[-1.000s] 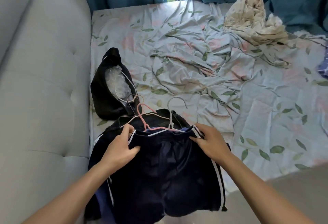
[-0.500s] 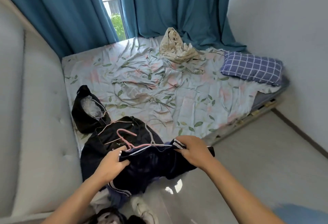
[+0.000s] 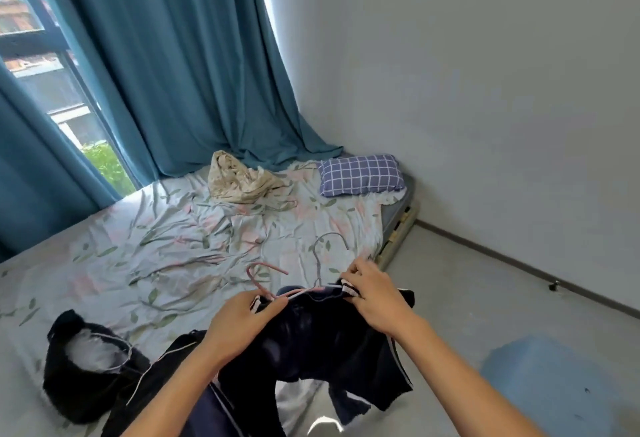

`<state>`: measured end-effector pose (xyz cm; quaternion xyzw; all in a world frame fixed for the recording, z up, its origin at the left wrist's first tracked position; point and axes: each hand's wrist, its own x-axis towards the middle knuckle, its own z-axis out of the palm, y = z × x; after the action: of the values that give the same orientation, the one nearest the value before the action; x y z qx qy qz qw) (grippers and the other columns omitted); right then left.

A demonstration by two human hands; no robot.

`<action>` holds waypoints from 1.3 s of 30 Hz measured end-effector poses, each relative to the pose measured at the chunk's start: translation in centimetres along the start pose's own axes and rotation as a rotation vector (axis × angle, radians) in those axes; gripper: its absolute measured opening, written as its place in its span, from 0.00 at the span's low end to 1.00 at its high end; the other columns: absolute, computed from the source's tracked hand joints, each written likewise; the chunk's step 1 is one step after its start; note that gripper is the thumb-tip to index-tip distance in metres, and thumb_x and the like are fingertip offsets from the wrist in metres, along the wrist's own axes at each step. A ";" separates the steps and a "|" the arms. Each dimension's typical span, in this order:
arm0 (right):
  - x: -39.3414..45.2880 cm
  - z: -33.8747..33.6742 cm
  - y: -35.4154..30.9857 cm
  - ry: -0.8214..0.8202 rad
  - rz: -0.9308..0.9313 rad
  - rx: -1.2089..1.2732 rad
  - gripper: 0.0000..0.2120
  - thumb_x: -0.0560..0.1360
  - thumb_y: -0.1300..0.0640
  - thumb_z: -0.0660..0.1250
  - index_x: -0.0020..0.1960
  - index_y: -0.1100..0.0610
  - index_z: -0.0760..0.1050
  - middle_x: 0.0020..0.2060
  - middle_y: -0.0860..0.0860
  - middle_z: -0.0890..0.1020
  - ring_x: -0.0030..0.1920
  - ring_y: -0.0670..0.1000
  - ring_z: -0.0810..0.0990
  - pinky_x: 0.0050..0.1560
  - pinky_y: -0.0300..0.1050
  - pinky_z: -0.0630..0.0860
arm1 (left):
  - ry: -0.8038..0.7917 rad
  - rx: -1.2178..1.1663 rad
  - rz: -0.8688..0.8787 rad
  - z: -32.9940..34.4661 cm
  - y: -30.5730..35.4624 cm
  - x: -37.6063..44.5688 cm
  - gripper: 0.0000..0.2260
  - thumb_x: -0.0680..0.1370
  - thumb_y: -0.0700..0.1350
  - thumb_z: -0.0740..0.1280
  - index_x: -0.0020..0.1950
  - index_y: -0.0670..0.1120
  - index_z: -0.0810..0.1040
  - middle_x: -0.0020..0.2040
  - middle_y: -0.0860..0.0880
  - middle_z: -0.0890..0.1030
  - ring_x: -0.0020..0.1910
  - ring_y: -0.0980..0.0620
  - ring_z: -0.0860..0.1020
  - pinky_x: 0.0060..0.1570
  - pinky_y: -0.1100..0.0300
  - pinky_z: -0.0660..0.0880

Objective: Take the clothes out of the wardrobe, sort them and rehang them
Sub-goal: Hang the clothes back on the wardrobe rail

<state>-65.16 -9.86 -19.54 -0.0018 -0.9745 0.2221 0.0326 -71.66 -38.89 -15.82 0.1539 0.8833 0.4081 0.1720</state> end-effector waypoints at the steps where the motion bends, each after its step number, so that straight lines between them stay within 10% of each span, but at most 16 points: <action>1: -0.7 -0.2 0.1 0.023 0.033 -0.018 0.13 0.80 0.56 0.68 0.63 0.47 0.75 0.57 0.44 0.70 0.56 0.49 0.68 0.58 0.54 0.72 | -0.027 -0.023 0.027 0.2 0.4 0.3 0.18 0.73 0.72 0.68 0.47 0.60 0.84 0.43 0.59 0.85 0.46 0.58 0.83 0.56 0.49 0.79; 12: -15.0 -1.4 -2.9 0.611 0.564 -0.013 0.23 0.75 0.62 0.70 0.68 0.48 0.75 0.60 0.44 0.71 0.63 0.48 0.70 0.66 0.47 0.71 | -0.416 -0.059 0.287 5.9 6.0 0.7 0.05 0.79 0.51 0.74 0.44 0.56 0.86 0.42 0.54 0.86 0.44 0.57 0.84 0.52 0.54 0.78; 19: -22.9 -0.3 -5.1 0.892 0.831 0.136 0.06 0.76 0.47 0.75 0.51 0.44 0.81 0.53 0.40 0.69 0.58 0.44 0.69 0.62 0.32 0.66 | -0.646 0.048 0.442 12.5 9.7 -2.9 0.04 0.75 0.57 0.74 0.48 0.61 0.83 0.42 0.56 0.86 0.42 0.59 0.83 0.52 0.52 0.79; 26: -30.8 0.0 -4.6 1.016 1.128 0.380 0.14 0.74 0.37 0.69 0.39 0.47 0.81 0.37 0.40 0.83 0.48 0.44 0.80 0.51 0.46 0.77 | -0.903 0.034 0.469 18.7 12.4 -8.3 0.19 0.71 0.64 0.69 0.53 0.52 0.83 0.44 0.45 0.84 0.39 0.55 0.79 0.50 0.48 0.77; 34: -36.5 -1.1 -4.0 1.252 1.212 0.885 0.14 0.78 0.60 0.72 0.34 0.55 0.79 0.30 0.49 0.82 0.33 0.46 0.79 0.40 0.40 0.74 | -1.192 -0.062 0.404 26.6 14.1 -13.2 0.25 0.79 0.63 0.69 0.57 0.40 0.80 0.55 0.35 0.83 0.54 0.42 0.83 0.64 0.32 0.73; 39: -39.5 -2.0 -3.8 1.420 1.283 0.963 0.10 0.82 0.60 0.67 0.43 0.62 0.79 0.39 0.57 0.85 0.37 0.50 0.85 0.40 0.49 0.85 | -1.270 -0.154 0.054 34.0 16.2 -15.1 0.23 0.85 0.49 0.65 0.67 0.29 0.76 0.44 0.31 0.83 0.41 0.53 0.84 0.66 0.53 0.77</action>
<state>-25.60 -13.19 -18.59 -0.6293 -0.3592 0.5072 0.4666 -41.47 -12.35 -21.20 0.3751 0.5731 0.3037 0.6622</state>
